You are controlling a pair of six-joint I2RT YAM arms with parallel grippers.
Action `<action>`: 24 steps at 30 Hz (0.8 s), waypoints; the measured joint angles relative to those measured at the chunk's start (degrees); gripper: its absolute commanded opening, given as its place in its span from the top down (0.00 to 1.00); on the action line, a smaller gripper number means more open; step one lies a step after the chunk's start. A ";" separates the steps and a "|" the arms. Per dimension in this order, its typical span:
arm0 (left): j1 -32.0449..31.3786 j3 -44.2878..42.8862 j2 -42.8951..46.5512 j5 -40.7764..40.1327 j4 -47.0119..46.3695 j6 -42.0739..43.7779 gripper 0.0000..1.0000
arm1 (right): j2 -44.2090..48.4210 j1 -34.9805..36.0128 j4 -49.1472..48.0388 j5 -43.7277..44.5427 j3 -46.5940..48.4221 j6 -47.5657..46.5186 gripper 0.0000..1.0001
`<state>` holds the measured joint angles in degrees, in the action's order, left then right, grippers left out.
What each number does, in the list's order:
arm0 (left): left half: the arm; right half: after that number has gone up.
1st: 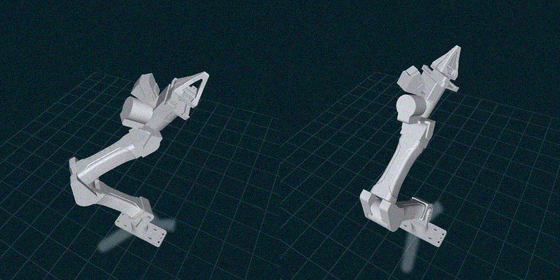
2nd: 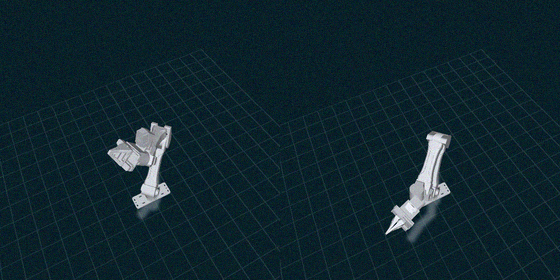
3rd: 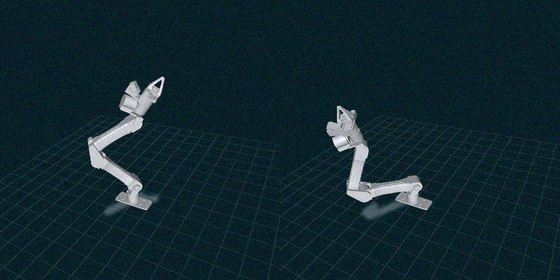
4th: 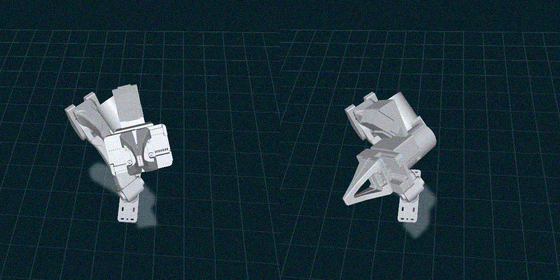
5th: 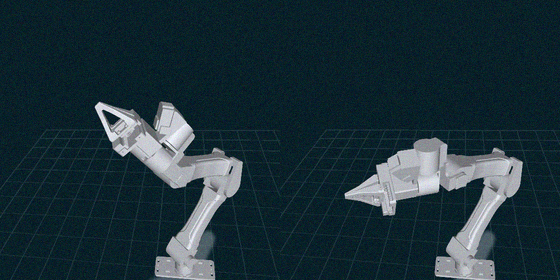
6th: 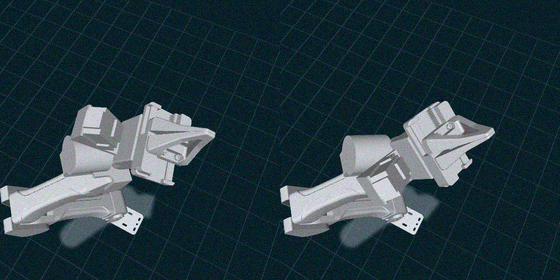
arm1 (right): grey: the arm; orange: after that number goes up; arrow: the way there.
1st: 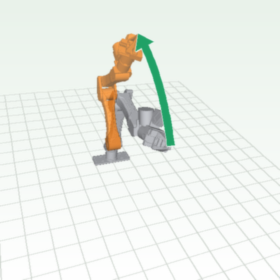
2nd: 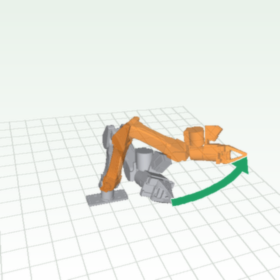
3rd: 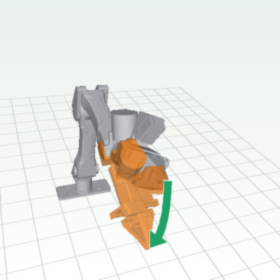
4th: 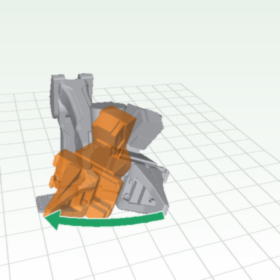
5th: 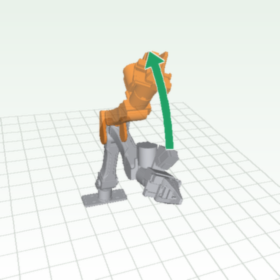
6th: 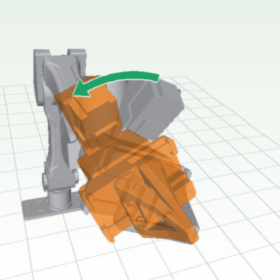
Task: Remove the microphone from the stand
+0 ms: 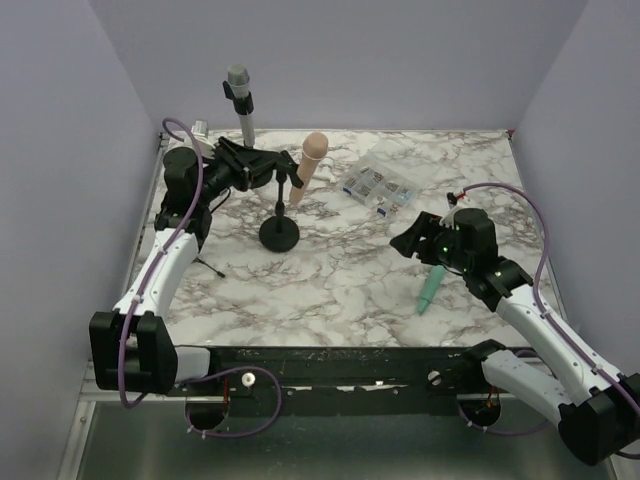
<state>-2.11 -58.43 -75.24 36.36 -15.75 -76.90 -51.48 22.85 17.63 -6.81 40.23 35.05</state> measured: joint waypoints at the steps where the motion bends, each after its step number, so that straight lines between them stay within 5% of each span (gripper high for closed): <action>1: -1.38 0.70 1.03 -0.09 0.13 -0.61 1.00 | -0.24 0.00 -0.04 -0.24 0.00 0.00 0.31; 9: -10.14 7.85 6.64 -1.64 -2.62 -4.63 1.00 | -1.51 0.00 -1.81 -3.96 -0.37 -0.61 0.31; 24: -18.51 9.11 4.22 -2.21 -14.93 -10.67 1.00 | -2.23 2.16 -5.16 -10.10 -1.55 -1.51 0.28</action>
<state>-20.62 -49.32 -71.02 34.15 -30.68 -87.57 -53.71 25.02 12.47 -16.91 38.68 33.54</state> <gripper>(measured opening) 0.304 0.717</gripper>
